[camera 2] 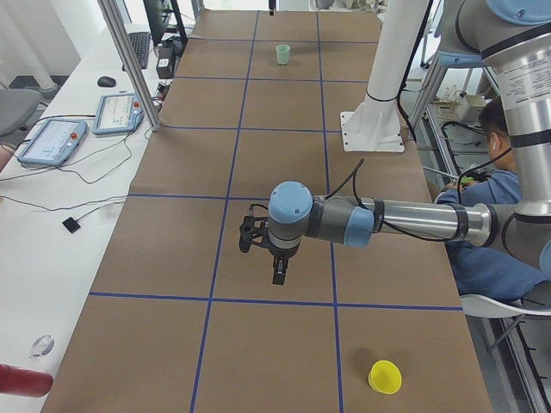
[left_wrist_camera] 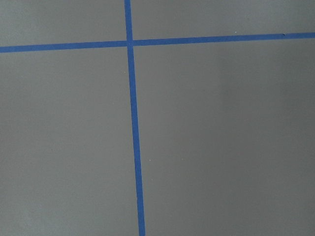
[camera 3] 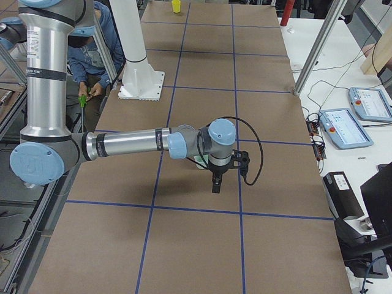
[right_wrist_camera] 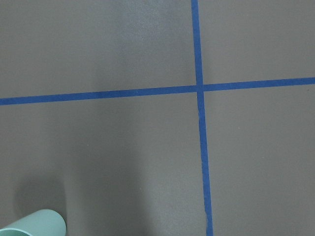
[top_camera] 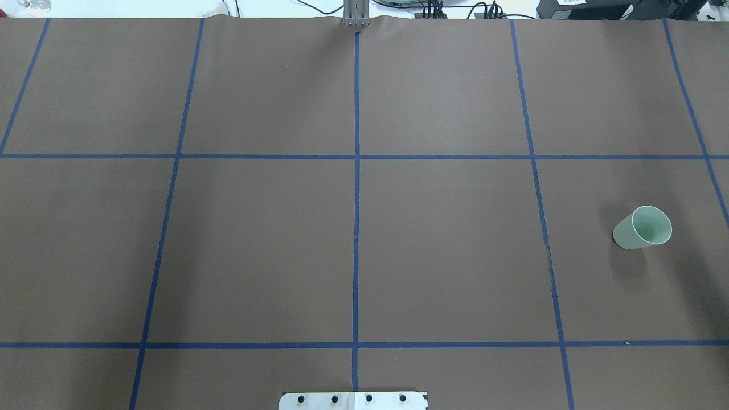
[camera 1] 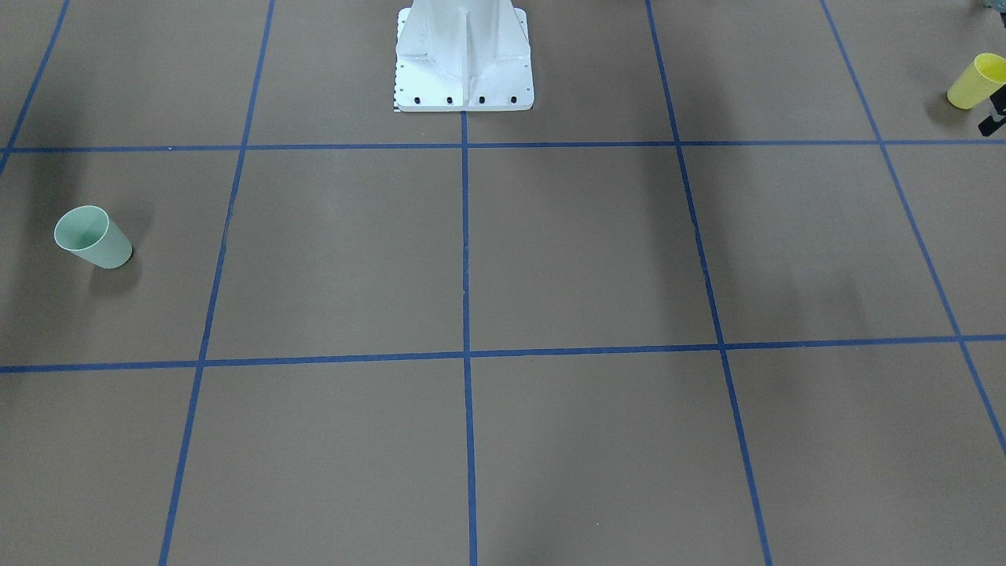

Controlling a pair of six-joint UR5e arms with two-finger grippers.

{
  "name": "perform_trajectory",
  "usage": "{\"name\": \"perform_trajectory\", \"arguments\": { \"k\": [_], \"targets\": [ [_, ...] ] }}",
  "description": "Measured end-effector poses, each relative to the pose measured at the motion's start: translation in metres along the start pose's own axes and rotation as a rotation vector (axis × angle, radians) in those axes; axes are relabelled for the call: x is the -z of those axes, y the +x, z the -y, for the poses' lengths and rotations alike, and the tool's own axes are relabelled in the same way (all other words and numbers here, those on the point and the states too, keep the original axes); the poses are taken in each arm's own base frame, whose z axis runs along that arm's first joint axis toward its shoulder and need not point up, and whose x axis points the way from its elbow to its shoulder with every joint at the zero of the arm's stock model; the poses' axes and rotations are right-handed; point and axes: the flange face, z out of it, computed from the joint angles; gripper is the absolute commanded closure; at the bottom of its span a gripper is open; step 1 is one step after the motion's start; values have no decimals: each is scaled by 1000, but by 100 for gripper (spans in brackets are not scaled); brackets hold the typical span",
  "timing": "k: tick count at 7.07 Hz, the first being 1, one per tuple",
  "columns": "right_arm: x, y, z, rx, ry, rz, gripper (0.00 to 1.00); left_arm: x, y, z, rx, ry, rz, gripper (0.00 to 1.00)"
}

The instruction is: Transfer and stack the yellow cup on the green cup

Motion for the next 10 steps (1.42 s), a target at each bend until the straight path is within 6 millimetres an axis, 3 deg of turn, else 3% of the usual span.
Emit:
{"name": "perform_trajectory", "arguments": {
  "k": [5, 8, 10],
  "targets": [
    [-1, 1, 0, 0, -2, -1, 0, -3, -3, -3, 40, 20, 5, 0],
    [2, -3, 2, 10, 7, 4, 0, -3, -3, 3, 226, 31, 50, 0],
    [2, -5, 2, 24, 21, 13, 0, -5, 0, 12, 449, 57, 96, 0]
  ]
}}
